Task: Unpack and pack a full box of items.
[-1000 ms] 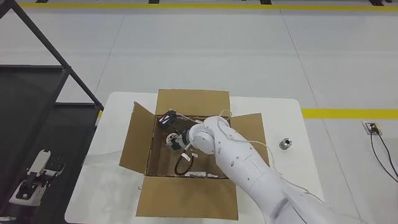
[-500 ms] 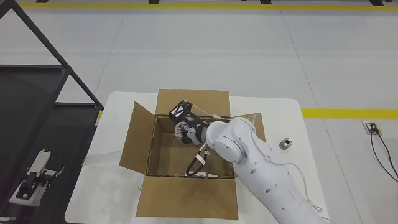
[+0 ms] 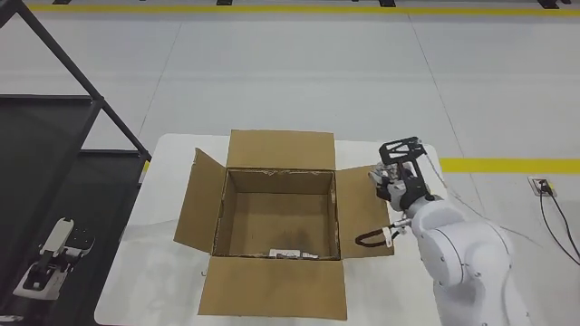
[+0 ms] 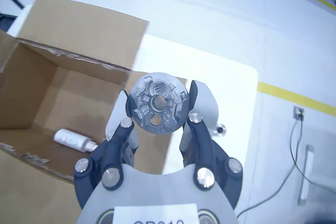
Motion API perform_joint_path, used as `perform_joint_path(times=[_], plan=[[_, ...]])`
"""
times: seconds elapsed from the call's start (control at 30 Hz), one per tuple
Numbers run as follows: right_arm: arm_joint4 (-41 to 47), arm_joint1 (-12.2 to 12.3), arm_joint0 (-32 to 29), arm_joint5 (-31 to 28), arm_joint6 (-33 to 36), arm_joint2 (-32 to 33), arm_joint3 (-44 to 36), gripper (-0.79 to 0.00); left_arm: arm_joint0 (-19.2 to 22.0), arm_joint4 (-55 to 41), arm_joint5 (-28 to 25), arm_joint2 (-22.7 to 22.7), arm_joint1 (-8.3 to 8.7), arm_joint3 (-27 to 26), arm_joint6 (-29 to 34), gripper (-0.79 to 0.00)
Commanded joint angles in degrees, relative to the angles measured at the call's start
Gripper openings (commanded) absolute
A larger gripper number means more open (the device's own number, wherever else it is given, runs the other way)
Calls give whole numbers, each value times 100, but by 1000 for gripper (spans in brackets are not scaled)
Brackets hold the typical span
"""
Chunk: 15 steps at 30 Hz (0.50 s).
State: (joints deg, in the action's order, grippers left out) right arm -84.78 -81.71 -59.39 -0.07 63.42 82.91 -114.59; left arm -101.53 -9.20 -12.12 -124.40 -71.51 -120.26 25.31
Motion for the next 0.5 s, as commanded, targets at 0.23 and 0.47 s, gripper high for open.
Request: perform_joint_path(times=[0.23,0.47], plan=[[220,88,-874,-72,24,759,-144,-785,0,0,0,0,0,0,0,0],[242,142,-1263,-87,-65,1075,100,-785,0,0,0,0,0,0,0,0]])
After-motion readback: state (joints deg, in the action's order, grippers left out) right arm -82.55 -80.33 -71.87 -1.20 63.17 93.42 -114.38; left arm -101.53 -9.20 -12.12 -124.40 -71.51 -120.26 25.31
